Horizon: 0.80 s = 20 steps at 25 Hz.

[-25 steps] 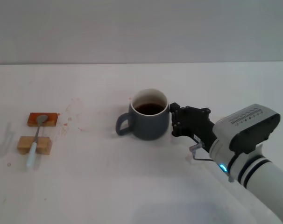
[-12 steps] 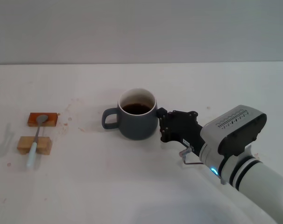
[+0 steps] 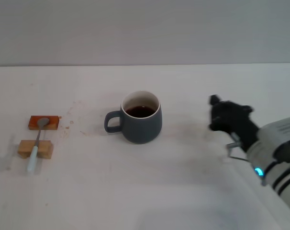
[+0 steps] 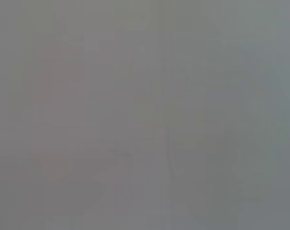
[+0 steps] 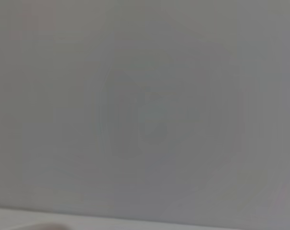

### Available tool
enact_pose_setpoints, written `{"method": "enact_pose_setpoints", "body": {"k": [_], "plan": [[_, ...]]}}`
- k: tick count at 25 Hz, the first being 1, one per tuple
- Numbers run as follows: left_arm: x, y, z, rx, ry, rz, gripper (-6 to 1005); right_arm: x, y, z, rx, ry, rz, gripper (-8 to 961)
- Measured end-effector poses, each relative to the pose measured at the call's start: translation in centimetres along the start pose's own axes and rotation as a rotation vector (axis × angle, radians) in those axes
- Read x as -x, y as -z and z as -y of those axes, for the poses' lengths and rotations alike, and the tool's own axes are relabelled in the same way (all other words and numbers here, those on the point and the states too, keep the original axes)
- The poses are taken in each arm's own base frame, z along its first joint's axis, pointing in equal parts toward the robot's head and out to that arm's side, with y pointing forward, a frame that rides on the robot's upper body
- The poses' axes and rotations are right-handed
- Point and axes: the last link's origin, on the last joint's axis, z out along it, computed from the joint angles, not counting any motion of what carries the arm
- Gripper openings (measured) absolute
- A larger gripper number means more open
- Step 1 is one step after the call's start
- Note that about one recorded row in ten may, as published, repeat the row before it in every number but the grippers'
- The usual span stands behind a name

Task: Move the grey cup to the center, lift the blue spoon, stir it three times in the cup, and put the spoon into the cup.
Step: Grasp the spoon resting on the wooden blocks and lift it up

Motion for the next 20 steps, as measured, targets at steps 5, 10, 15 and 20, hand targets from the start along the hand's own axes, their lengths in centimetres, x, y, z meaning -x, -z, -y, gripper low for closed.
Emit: {"method": "enact_pose_setpoints", "body": {"k": [5, 10, 15, 20], "plan": [[0.5, 0.8, -2.1, 0.109, 0.005, 0.03, 798, 0.0, 0.9, 2.8, -0.108, -0.009, 0.025, -1], [0.6, 1.6, -3.3, 0.161, 0.027, 0.034, 797, 0.0, 1.4, 4.3, -0.157, -0.003, 0.033, -1], [0.5, 2.7, -4.3, 0.184, 0.063, 0.036, 797, -0.1, 1.6, 5.0, -0.179, 0.008, 0.029, -1], [0.9, 2.9, -5.0, 0.208, 0.072, 0.068, 796, -0.1, 1.8, 5.8, -0.208, 0.013, 0.029, -1]]}}
